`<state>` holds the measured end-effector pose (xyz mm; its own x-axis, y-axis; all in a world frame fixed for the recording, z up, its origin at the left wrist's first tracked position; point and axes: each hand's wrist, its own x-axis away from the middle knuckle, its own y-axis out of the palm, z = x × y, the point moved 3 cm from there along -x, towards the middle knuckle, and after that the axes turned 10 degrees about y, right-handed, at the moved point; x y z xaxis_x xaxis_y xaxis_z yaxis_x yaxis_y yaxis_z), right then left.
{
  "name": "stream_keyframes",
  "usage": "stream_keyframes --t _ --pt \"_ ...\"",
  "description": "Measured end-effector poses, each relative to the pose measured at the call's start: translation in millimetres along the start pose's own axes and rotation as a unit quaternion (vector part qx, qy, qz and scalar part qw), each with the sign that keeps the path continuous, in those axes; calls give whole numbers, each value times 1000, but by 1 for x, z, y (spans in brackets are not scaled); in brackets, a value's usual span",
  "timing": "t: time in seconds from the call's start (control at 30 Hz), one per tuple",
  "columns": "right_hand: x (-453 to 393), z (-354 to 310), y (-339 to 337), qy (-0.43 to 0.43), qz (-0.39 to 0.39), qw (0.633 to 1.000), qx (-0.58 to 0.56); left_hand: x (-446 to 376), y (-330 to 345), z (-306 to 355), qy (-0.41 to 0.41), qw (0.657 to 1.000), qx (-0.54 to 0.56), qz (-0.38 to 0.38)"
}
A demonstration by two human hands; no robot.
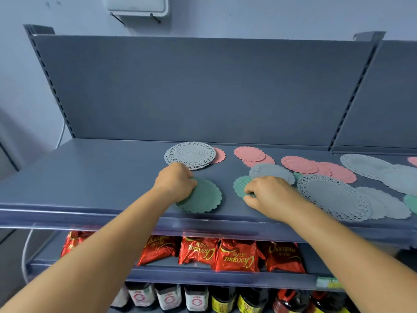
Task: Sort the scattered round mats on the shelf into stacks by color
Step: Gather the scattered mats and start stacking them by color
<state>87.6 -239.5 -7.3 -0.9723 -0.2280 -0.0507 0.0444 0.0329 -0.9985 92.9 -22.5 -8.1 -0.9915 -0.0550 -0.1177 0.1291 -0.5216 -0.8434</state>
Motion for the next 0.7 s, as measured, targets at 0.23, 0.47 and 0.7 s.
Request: stream_keyframes --t 0.23,0.47,0.7 --pt "2 -6 -2 23 -7 999 -26 -1 1 -12 -9 999 -13 34" --pt "7 5 1 73 -2 987 -145 -7 0 11 23 997 -34 62" --pt "-1 28 5 131 61 980 -139 -6 48 74 174 977 -52 -111"
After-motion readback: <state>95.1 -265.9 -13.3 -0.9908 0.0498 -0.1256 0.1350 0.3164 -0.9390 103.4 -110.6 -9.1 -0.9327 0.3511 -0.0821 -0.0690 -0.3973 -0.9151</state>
